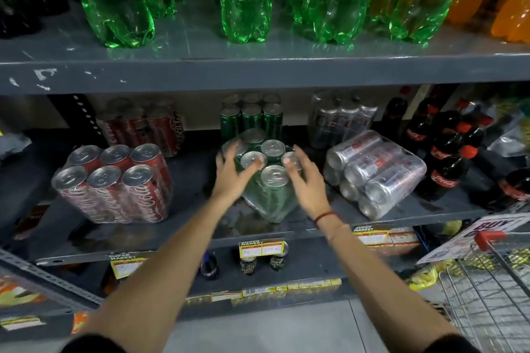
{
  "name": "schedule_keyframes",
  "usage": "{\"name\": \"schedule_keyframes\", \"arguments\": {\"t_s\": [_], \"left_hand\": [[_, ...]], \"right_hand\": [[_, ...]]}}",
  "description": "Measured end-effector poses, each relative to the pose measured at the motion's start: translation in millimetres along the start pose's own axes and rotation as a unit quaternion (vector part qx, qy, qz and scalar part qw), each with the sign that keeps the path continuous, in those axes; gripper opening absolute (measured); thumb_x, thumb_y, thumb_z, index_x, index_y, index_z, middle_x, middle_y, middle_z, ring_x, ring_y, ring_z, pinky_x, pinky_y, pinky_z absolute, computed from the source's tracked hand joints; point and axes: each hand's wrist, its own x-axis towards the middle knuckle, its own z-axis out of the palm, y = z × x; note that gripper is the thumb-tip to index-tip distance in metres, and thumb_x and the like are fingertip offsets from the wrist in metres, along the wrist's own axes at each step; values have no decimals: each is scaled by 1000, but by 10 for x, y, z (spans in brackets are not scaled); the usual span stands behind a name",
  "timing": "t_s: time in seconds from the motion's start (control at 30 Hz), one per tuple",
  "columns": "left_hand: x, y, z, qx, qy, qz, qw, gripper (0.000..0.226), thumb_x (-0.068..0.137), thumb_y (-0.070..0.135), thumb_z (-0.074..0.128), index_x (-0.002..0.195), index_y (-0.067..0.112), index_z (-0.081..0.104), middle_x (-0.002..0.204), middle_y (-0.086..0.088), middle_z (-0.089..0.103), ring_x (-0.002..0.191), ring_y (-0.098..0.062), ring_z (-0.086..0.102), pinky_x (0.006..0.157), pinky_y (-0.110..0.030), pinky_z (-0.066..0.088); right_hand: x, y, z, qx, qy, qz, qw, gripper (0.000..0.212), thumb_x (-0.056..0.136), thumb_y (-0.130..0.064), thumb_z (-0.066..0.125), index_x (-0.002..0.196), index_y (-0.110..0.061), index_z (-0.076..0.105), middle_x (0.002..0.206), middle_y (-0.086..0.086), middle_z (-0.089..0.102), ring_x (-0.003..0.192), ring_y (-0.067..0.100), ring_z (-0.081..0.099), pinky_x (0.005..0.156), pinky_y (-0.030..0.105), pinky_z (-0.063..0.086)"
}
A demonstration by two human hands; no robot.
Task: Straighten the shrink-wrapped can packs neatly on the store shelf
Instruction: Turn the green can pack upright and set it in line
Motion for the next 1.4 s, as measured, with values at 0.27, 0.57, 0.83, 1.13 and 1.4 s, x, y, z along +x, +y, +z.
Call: {"name": "schedule_keyframes", "arguments": {"t_s": [0.27, 0.57, 0.83, 1.13, 1.4], "left_hand": [[573, 187, -526, 98, -226, -23, 969, 67, 86, 39, 60, 144, 22, 32, 138, -12, 51, 123, -23, 51, 100, -35, 44], [-793, 148, 255, -132, 250, 4, 959, 67, 89, 39, 55, 145, 18, 25, 155, -14, 15, 140, -26, 24, 108, -30, 25], [-584, 68, 366, -10, 121, -41, 992, 116, 58, 38, 86, 147, 24, 13, 157, -16, -15, 145, -38, -3, 114, -50, 19], [133, -139, -490, 72, -141, 38, 987, 105, 52, 27, 90, 140, 28, 33, 140, -2, 48, 130, -19, 42, 99, -23, 32], [181, -6, -549, 122, -197, 10, 973, 113, 54, 30, 90, 145, 28, 24, 148, -2, 38, 137, -22, 33, 111, -33, 28]], "right_hand": [[-719, -275, 708, -214, 80, -34, 973, 60, 90, -64, 28, 144, -37, 27, 127, 19, 42, 104, 38, 47, 86, 43, 44], [231, -226, 125, -88, 12, -71, 993, 74, 84, -61, 49, 147, -31, 24, 152, 15, 23, 139, 31, 28, 111, 38, 27], [742, -235, 55, -142, -132, -14, 981, 67, 80, -54, 63, 140, -32, 42, 142, 16, 43, 133, 30, 39, 108, 27, 28], [33, -211, 380, -184, 122, 22, 975, 67, 85, -58, 53, 139, -20, 44, 128, 24, 45, 113, 47, 47, 96, 46, 41], [-32, -290, 250, -198, 67, 52, 976, 73, 87, -64, 41, 147, -25, 26, 136, 20, 35, 124, 42, 36, 96, 49, 40]]}}
